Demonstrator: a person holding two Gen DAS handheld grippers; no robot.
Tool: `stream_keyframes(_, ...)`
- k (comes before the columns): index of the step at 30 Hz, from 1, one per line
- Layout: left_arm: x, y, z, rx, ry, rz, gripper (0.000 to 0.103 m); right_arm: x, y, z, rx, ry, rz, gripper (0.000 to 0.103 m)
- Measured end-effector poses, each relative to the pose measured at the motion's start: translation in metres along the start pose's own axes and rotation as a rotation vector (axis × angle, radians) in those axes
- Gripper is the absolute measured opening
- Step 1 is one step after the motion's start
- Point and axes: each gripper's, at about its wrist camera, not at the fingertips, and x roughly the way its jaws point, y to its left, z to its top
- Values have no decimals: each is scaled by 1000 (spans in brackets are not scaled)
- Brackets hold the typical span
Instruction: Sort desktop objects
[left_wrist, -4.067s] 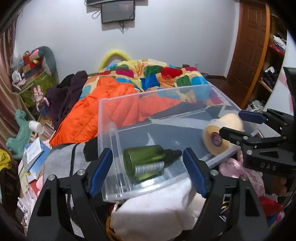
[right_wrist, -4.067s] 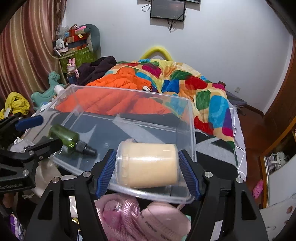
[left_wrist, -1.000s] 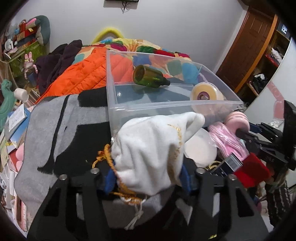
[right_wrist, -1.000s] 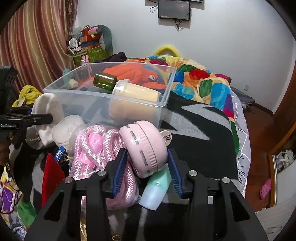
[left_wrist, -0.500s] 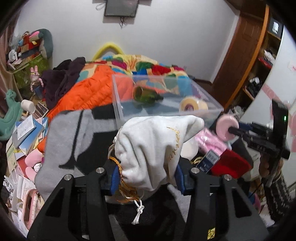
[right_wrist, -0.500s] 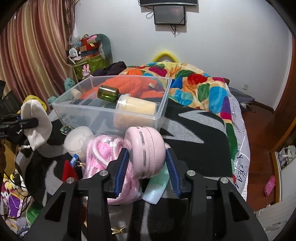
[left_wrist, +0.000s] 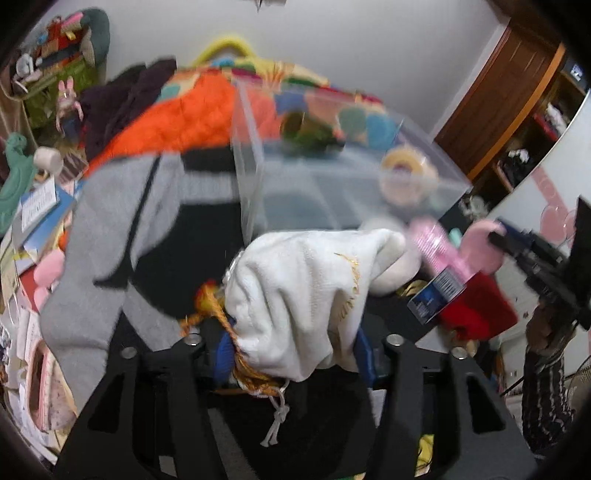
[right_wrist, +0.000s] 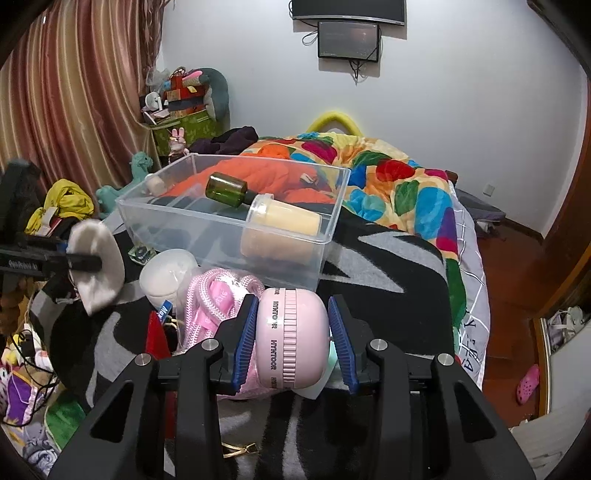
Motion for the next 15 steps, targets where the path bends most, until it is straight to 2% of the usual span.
stream_keyframes(1,3,1,-3,2,10,4,68,1,-1,-1,3,6,-3,36)
stream_keyframes(2,3,1,-5,11,10,5,72,2,-2,-2,1,11,-13,36)
stream_keyframes(6,-9,-7,-16,87,-3,56,75,7,-4,-7,-9,31,-47,39)
stream_keyframes(8,-15,-9,-22,120,-14,102,83,8,-6,-9,-7,36,-50,40)
stream_keyframes(15,-45,-12,-37,193,-36,194,86,12,-8,-12,-8,35,-56,43)
